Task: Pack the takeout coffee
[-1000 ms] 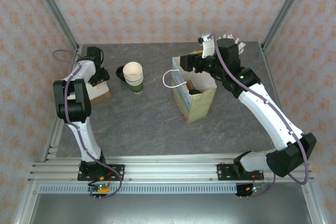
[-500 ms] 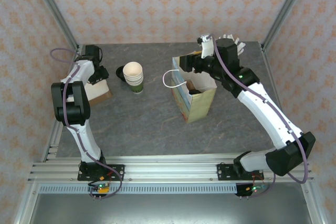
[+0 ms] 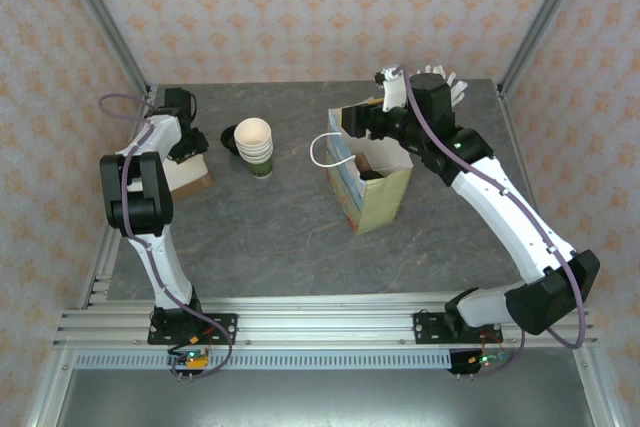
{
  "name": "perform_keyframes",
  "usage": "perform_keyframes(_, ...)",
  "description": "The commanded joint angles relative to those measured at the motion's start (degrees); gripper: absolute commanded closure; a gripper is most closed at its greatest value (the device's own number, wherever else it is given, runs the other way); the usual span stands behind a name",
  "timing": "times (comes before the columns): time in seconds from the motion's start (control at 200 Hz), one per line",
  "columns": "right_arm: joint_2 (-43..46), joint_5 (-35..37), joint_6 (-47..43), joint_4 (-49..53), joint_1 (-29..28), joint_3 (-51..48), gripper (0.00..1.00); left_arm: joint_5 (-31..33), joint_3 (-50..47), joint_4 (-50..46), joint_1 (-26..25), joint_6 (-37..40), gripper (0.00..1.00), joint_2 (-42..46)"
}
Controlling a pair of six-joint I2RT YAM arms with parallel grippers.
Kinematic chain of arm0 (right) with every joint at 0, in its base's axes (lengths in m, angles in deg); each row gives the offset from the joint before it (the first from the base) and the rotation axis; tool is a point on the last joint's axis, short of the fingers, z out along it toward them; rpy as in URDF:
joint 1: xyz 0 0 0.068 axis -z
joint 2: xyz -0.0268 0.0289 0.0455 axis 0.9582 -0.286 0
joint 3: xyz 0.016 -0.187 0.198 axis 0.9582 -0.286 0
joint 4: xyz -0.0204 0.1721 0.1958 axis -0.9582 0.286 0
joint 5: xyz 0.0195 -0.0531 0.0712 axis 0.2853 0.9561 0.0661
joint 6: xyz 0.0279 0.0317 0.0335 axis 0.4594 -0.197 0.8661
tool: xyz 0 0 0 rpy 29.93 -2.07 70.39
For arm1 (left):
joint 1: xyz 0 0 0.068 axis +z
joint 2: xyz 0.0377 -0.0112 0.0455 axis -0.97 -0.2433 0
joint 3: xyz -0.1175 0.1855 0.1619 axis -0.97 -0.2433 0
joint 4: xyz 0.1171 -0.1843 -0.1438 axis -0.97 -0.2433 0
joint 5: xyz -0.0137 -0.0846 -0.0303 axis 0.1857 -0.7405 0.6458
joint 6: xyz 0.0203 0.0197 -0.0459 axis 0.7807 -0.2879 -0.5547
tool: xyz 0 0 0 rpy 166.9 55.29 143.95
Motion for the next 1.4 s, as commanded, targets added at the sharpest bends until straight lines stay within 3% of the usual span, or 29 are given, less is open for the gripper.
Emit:
perform_keyframes(0.0,-0.1,-0.6,0.0,0.3,-0.3,1.7,0.25,0.1,1.4,-1.1,0.6,0.0,0.62,-1.2)
perform_keyframes(0.45,-0.3,-0.7,0.0,0.7,-0.3,2.2,0.25,-0.1,2.0,-1.4,0.9,0.1,0.65,-2.5)
perform_keyframes(1.056,0.0,-0.4,-0.1,1.1,-0.3,1.9,0.25,-0.8,-0.7,0.2,2.1,-0.3,0.88,0.9)
perform_keyframes(1.176,-0.4,-0.5,0.1,0.9,-0.3,2.0,0.25,-3.7,-3.0,3.5,2.1,-1.4,0.84,4.5)
perform_keyframes(1.396,-0.7,-1.0,0.6,0.4,-0.3,1.8,0.25,-3.7,-1.6,2.9,2.0,-1.2,0.64,3.7)
